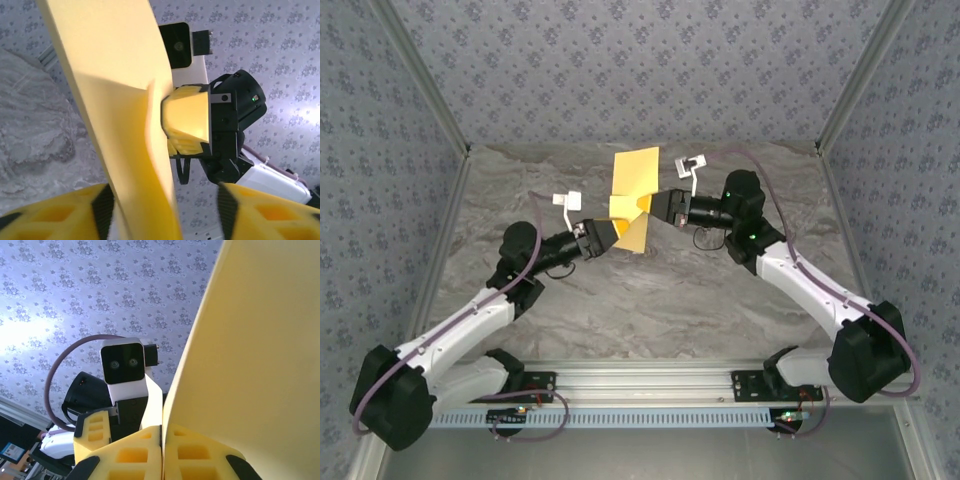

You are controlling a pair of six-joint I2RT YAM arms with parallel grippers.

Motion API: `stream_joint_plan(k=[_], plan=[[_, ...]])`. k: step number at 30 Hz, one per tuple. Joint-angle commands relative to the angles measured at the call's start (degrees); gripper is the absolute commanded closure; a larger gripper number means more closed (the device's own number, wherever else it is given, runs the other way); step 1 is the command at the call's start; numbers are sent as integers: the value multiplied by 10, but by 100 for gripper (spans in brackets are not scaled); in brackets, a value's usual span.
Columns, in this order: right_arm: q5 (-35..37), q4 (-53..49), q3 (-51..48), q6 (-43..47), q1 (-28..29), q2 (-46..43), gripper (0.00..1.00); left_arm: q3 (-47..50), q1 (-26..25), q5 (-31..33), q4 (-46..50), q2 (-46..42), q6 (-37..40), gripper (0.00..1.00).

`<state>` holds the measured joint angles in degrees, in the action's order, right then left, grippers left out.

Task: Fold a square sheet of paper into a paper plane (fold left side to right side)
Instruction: Turn over the paper at the center of the table.

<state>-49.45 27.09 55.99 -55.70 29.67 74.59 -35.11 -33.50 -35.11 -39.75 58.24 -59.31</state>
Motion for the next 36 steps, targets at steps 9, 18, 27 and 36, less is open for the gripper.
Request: stream_joint_plan(k=[9, 18, 27, 36], plan=[[-13, 10, 2, -18, 11, -18, 90, -10, -4, 2, -19, -15, 8, 85], [114, -325, 30, 223, -11, -103, 49, -60, -35, 115, 290, -56, 182, 100], [571, -647, 4, 319, -59, -233, 20, -210, -184, 540, 708, 53, 318, 100], [663, -669, -57, 314, -89, -327, 4, -439, -266, 797, 1076, 362, 115, 100]])
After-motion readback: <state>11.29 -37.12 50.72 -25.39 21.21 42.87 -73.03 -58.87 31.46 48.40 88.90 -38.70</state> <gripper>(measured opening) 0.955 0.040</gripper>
